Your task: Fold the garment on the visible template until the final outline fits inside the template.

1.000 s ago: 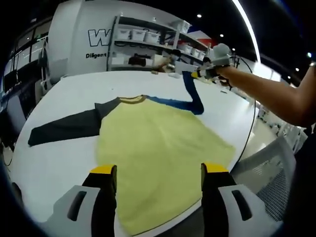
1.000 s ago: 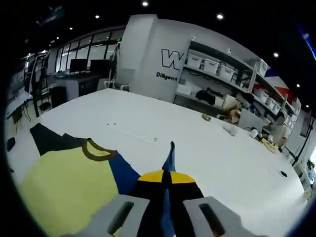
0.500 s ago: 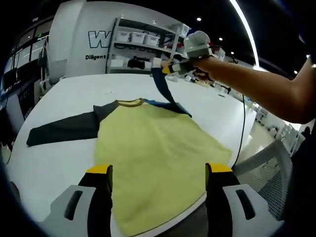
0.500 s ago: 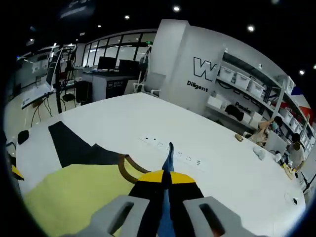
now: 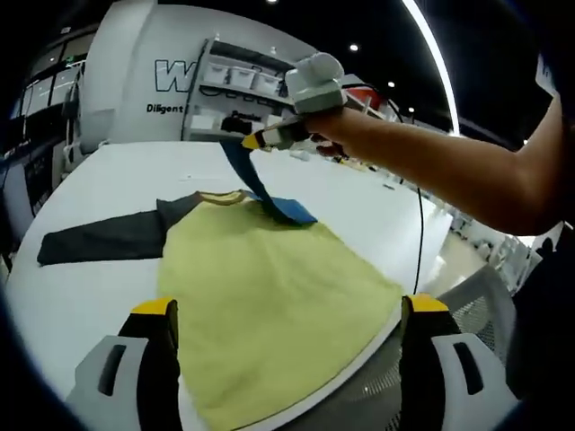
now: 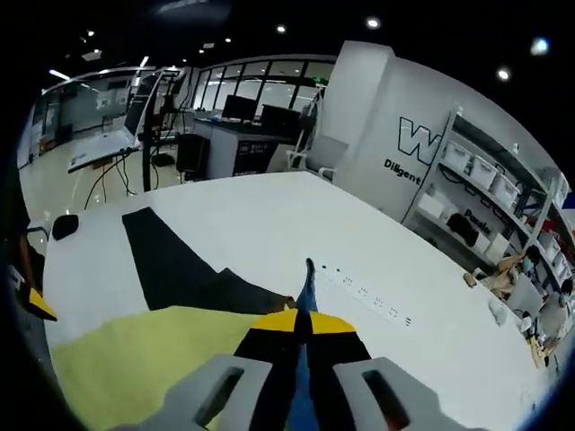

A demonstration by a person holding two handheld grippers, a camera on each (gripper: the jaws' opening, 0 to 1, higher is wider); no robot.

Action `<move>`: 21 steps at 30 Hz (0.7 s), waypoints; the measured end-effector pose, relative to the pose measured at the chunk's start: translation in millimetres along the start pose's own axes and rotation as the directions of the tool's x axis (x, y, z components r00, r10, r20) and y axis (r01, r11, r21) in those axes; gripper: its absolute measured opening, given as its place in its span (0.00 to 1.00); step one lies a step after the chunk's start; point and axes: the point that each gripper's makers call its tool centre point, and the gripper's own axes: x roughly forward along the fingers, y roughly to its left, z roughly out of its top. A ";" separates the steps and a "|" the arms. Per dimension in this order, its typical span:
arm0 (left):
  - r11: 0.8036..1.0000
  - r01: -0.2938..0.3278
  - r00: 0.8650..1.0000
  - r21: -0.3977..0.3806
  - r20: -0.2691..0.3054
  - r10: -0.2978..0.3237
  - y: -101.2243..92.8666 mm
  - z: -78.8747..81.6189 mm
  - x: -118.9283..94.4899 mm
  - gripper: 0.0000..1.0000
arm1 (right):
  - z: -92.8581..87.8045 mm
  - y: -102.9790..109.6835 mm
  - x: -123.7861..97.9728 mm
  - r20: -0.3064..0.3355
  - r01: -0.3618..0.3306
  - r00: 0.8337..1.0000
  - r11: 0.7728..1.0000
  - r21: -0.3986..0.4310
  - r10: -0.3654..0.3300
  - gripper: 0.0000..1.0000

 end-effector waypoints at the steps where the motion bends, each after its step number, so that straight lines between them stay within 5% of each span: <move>1: 1.000 -0.002 1.000 -0.006 0.005 0.002 1.3 0.9 -0.8 0.98 | 0.1 4.0 0.7 -0.002 -0.006 1.000 1.000 -0.008 0.006 0.00; 21: 0.999 -0.002 1.000 -0.041 0.014 0.002 4.3 1.0 -0.8 0.94 | -29.8 100.5 39.7 -0.099 -0.170 0.982 0.980 -0.101 0.161 0.00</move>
